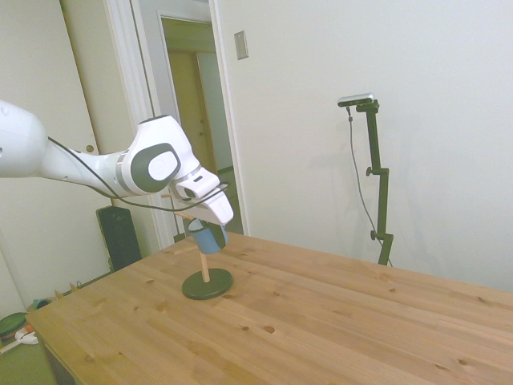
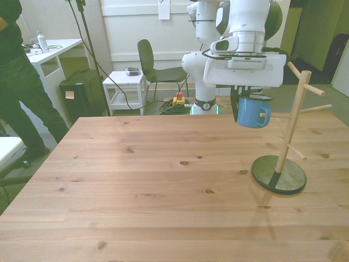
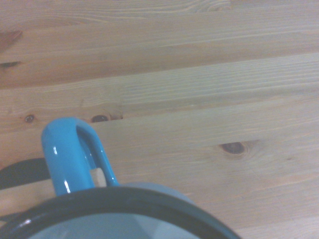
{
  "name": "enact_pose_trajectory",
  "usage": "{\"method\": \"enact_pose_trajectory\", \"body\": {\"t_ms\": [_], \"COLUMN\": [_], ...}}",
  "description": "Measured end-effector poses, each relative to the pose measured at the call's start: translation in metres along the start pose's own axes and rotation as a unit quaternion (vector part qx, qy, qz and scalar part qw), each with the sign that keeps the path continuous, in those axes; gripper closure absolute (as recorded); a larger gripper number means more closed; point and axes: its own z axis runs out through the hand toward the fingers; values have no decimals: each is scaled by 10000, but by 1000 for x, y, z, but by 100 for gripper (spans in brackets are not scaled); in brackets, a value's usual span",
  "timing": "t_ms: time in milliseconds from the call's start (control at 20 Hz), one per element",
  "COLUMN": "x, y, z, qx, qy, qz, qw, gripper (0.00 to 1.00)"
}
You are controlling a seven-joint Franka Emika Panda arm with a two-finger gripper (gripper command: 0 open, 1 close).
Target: Hang the mug
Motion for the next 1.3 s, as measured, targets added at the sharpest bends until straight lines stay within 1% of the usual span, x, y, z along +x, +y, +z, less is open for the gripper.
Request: {"method": "enact_pose_trajectory", "body": {"t_ms": [600,1050,1300], "x": [-22,-21,-27], "y": [-15,-14,-15], "z": [-2,2,5], "qx": [-27,-62,-129], "qy": [129,121,175], "qz": [-53,-35,-183], "qw": [9999,9999,9996], "gripper": [100,100,100]}}
